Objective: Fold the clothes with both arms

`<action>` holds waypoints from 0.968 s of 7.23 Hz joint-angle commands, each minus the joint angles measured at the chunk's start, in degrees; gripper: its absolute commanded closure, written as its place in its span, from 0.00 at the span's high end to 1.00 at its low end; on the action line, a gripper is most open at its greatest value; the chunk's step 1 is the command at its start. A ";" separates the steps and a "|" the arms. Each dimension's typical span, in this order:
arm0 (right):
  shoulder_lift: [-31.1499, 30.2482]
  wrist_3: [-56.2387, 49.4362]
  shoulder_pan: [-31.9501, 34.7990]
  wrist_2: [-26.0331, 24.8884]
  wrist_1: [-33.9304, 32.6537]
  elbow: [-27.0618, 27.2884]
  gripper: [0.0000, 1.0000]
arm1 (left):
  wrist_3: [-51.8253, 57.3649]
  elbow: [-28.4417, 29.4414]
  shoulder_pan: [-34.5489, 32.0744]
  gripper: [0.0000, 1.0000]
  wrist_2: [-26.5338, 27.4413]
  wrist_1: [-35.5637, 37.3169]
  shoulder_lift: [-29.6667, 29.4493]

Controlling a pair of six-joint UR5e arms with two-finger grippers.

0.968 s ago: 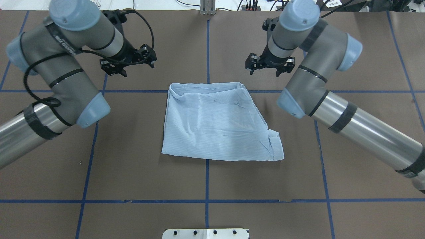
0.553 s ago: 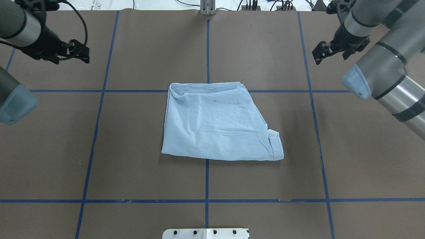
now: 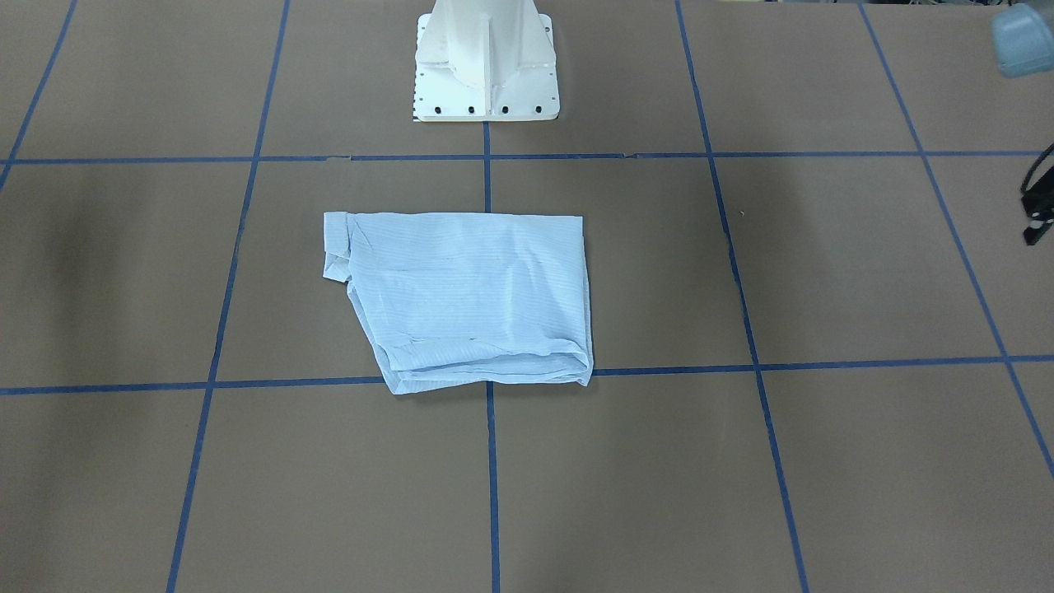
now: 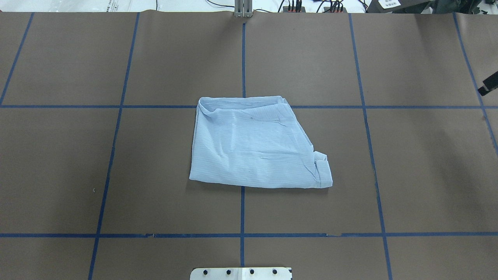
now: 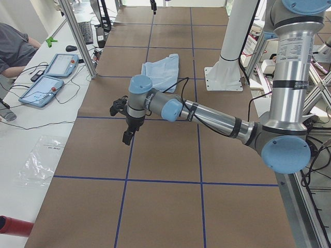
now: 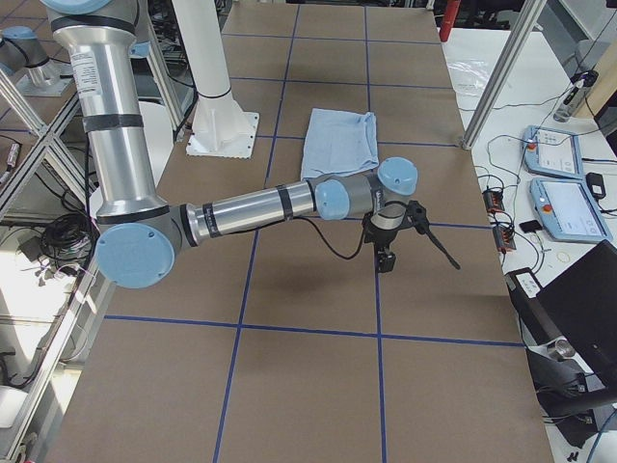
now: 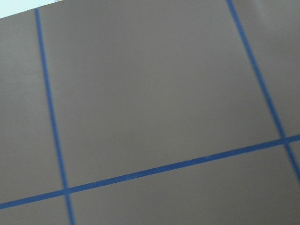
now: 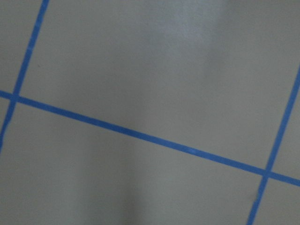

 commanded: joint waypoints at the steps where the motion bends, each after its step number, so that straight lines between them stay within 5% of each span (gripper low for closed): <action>1: -5.68 -5.75 4.51 2.00 0.64 -1.38 1.00 | 5.08 0.64 -3.76 1.00 -0.03 -2.54 4.59; 4: -5.43 -5.58 7.59 2.01 0.56 -1.91 1.00 | 5.08 9.17 -3.76 1.00 0.24 -15.20 4.93; 5: -5.95 -5.57 7.59 2.97 0.56 -2.44 1.00 | 4.99 9.26 -3.84 1.00 -0.02 -13.39 4.94; 7: -5.78 -5.57 7.59 4.39 0.56 -4.02 1.00 | 5.25 7.25 -4.11 1.00 -3.60 1.24 3.98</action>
